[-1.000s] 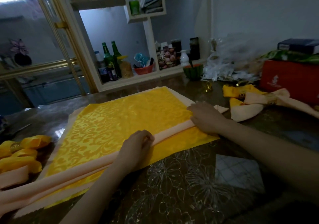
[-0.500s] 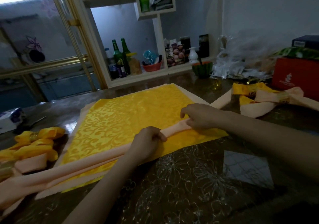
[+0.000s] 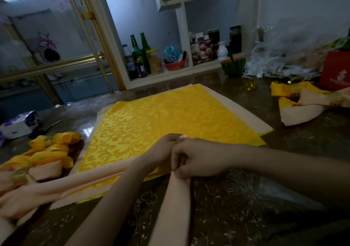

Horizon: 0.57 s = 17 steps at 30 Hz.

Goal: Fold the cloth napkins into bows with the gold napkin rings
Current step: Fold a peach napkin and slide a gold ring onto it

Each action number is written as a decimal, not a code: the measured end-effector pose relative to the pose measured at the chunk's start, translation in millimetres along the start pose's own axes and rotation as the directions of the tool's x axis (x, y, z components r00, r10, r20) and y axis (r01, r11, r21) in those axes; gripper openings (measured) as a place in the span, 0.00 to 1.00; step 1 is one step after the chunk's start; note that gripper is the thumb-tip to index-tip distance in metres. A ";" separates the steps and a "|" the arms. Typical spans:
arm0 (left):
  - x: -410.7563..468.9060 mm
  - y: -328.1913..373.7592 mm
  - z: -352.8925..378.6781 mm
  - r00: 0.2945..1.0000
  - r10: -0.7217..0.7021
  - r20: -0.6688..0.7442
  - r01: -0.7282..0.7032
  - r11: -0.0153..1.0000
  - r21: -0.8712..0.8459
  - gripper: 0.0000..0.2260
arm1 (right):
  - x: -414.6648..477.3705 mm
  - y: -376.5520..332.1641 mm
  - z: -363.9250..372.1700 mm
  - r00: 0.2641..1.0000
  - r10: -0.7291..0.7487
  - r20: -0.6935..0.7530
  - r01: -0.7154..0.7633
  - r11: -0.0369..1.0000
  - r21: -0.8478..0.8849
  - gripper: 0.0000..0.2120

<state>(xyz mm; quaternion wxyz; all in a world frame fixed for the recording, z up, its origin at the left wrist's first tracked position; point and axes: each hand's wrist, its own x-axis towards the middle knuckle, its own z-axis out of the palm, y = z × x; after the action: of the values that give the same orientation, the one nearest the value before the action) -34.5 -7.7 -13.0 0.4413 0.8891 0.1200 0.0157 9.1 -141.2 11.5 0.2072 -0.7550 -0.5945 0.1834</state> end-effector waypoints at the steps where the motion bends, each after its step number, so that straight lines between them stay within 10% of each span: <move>1: -0.5 0.3 -0.6 1.000 0.000 0.010 -0.001 1.000 0.028 0.10 | 1.2 2.1 -3.6 1.000 -0.006 0.020 0.005 0.999 0.052 0.07; 6: 4.1 -1.9 0.2 0.999 0.030 0.011 -0.031 0.983 0.179 0.06 | 23.5 36.4 -22.3 0.930 0.095 -0.356 0.057 0.918 0.393 0.05; 17: 11.1 -12.2 -5.0 0.991 0.019 -0.133 0.002 0.987 0.158 0.06 | 33.2 78.6 -10.0 0.983 -0.061 -0.176 0.102 0.966 0.238 0.08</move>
<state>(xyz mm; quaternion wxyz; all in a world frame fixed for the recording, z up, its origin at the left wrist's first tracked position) -26.7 5.8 -20.5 0.3603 0.9188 0.1465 0.0675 86.4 -126.1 -22.7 0.3556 -0.7110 -0.5785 0.1829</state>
